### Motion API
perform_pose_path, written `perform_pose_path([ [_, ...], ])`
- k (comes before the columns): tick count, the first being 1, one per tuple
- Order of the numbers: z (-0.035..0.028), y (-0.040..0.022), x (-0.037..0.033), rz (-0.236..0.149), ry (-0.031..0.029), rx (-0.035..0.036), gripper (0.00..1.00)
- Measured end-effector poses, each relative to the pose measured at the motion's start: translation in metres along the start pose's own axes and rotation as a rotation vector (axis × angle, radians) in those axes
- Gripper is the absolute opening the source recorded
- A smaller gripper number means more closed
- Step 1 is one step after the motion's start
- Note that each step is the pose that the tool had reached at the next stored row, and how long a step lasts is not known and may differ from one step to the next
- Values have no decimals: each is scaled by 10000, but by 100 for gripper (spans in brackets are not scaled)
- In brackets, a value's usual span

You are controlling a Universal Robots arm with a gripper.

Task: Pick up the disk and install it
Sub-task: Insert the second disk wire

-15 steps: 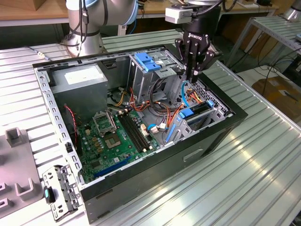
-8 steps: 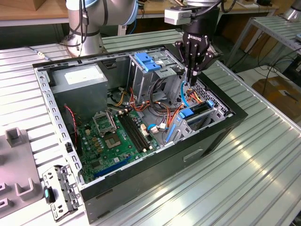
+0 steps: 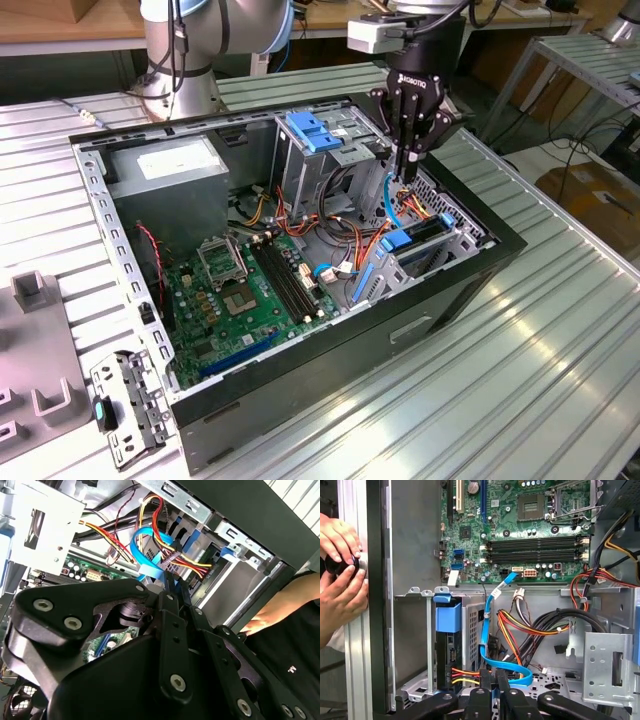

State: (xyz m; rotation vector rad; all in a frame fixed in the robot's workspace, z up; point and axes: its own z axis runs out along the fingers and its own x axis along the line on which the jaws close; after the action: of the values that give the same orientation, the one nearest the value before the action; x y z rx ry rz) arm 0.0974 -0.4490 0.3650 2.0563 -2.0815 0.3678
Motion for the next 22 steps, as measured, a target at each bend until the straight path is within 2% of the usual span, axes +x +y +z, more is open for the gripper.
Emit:
perform_pose_path([
  [13,6,8,20,1,-1,0,16],
  [16,29,66,90,-74,-6,37,16],
  [18,37,108,115,-151,-11,65,16],
  [22,42,139,135,-227,-15,100,16],
])
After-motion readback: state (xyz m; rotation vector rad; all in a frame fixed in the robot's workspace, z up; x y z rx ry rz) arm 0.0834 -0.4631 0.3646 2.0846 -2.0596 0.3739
